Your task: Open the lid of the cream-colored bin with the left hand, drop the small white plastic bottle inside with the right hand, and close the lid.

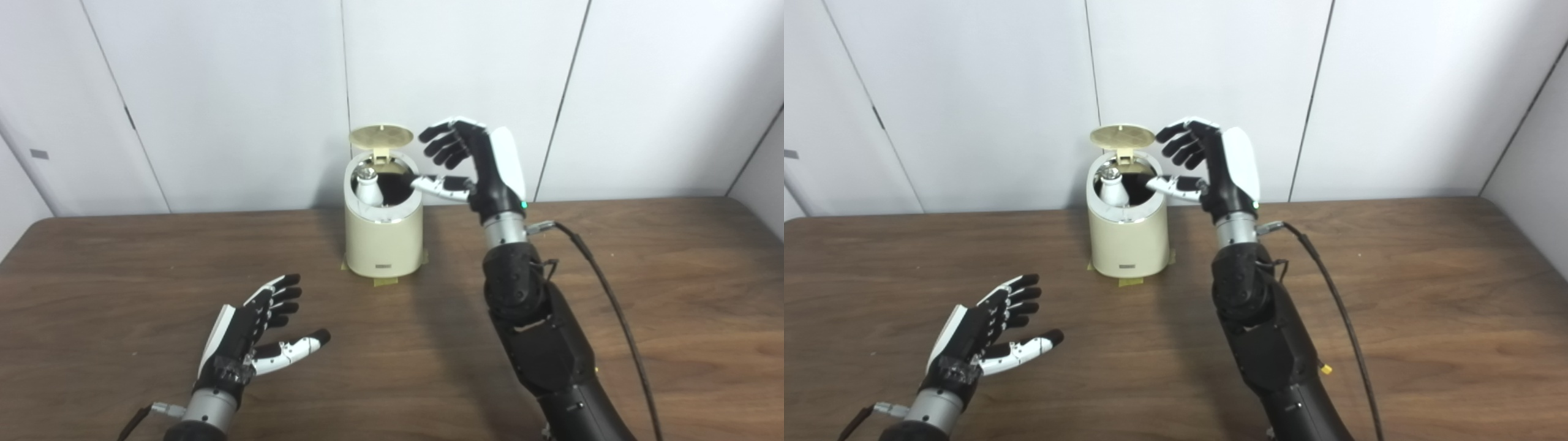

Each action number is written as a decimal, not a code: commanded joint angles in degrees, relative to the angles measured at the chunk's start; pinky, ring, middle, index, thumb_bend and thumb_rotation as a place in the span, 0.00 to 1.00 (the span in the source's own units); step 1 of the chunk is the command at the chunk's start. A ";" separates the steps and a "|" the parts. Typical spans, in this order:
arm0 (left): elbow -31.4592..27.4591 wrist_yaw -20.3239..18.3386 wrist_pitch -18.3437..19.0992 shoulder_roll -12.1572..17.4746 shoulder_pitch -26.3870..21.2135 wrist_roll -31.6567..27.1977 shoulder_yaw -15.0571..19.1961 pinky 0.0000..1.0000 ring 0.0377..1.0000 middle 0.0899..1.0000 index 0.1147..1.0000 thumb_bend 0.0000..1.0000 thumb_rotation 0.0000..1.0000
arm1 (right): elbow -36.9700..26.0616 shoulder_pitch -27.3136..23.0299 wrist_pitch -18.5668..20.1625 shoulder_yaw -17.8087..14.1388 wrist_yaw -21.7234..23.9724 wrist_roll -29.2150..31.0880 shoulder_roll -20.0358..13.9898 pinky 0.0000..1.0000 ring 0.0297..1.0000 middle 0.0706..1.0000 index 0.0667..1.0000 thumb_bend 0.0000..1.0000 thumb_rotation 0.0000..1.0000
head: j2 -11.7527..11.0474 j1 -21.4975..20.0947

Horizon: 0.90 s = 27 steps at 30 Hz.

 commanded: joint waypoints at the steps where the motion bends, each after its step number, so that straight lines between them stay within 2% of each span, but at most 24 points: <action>1: -0.75 0.63 -1.95 -0.05 -1.64 -0.18 0.14 0.82 0.80 0.83 0.88 0.71 0.13 | -3.23 -1.35 0.15 -1.24 0.79 0.69 -1.43 0.36 0.40 0.44 0.47 0.52 0.00 | -0.08 -0.13; 6: 0.11 0.83 -2.57 -0.07 -1.72 -0.56 0.46 0.82 0.80 0.82 0.88 0.71 0.12 | -6.54 0.41 1.99 -2.62 2.50 0.98 -2.99 0.36 0.39 0.43 0.47 0.52 0.00 | -0.20 -0.24; 12: 1.37 1.28 -3.49 -0.02 -2.14 -1.15 1.29 0.82 0.80 0.82 0.87 0.72 0.16 | -12.53 5.31 5.71 -5.35 7.00 5.24 -5.08 0.39 0.42 0.45 0.45 0.52 0.00 | -0.35 -0.01; 17: 2.01 1.78 -3.92 -0.49 -2.73 -2.84 2.67 0.78 0.79 0.82 0.86 0.64 0.23 | -18.27 10.29 10.40 -7.14 11.05 8.92 -5.39 0.40 0.42 0.43 0.47 0.52 0.00 | -0.54 0.31; 18: 2.07 1.82 -3.93 -0.61 -2.95 -3.25 3.04 0.77 0.79 0.82 0.86 0.63 0.24 | -20.04 11.71 12.81 -7.39 12.14 9.34 -5.43 0.41 0.42 0.43 0.47 0.52 0.00 | -0.57 0.23; 19: 2.18 1.82 -3.99 -0.74 -3.18 -3.79 3.46 0.76 0.79 0.82 0.86 0.60 0.26 | -21.62 13.02 14.82 -7.69 13.22 10.14 -5.41 0.41 0.42 0.44 0.48 0.52 0.00 | -0.60 0.16; 22: 2.73 1.63 -4.71 -1.43 -4.08 -6.75 4.93 0.75 0.79 0.83 0.87 0.48 0.25 | -25.45 16.94 17.89 -8.38 15.82 13.16 -5.35 0.43 0.49 0.44 0.48 0.52 0.01 | -0.68 0.28; 24: 2.95 1.52 -4.47 -1.74 -4.58 -8.25 5.60 0.74 0.78 0.83 0.88 0.45 0.31 | -26.72 18.50 18.45 -8.33 16.59 14.10 -5.41 0.47 0.53 0.55 0.46 0.51 0.13 | -0.77 0.35; 27: 2.70 1.41 -2.59 -2.26 -6.00 -9.60 6.20 0.77 0.81 0.85 0.90 0.43 0.39 | -28.39 21.80 18.70 -8.02 17.84 15.52 -5.63 0.53 0.59 0.64 0.46 0.50 0.16 | -0.92 0.54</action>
